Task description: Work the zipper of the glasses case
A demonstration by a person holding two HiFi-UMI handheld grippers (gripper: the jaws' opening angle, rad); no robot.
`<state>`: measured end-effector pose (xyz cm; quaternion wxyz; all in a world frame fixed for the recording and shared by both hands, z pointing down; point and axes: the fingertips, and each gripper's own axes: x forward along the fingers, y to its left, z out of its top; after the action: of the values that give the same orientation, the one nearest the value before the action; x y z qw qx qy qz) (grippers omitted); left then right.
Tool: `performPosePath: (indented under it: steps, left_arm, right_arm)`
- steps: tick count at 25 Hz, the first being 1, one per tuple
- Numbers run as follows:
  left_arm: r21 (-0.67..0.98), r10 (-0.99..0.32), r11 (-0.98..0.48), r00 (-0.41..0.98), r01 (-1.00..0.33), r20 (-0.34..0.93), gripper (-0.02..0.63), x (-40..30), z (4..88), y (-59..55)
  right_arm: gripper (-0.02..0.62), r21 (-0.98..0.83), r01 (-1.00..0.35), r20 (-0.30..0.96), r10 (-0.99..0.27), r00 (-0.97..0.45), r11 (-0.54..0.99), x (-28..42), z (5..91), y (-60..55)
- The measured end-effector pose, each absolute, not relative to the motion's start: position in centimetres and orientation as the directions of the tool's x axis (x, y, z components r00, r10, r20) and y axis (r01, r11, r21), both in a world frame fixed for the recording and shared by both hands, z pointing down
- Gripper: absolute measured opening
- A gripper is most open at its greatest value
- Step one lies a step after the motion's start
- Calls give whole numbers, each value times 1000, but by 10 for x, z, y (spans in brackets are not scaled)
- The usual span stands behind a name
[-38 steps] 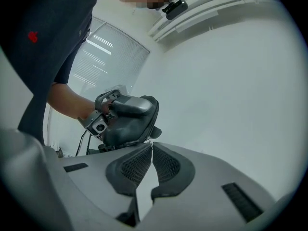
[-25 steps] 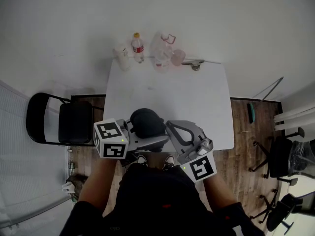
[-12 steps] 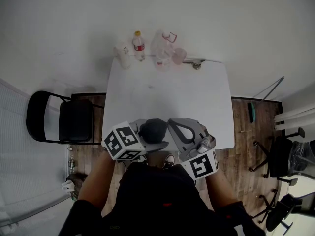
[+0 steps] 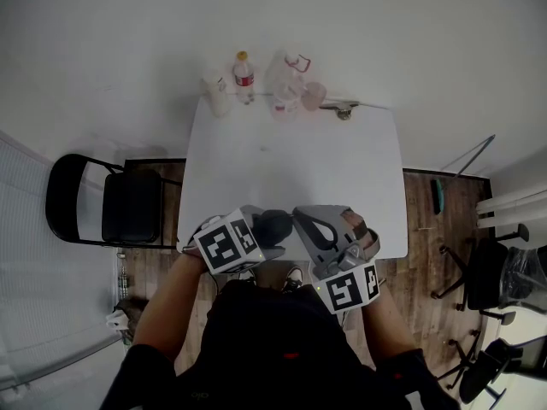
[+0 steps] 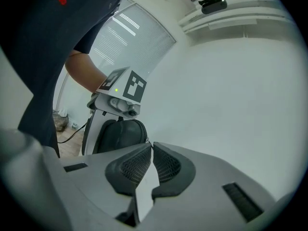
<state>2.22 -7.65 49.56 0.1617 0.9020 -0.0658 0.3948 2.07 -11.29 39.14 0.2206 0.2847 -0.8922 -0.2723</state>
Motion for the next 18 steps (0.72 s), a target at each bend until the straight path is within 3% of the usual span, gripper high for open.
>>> performPosePath:
  steps: [18]
  left_arm:
    - [194,92,-961,432,-199,897,265,2,547,-61]
  right_arm:
    - [23,757,-104,390,-573,-720,645,3,424,-94]
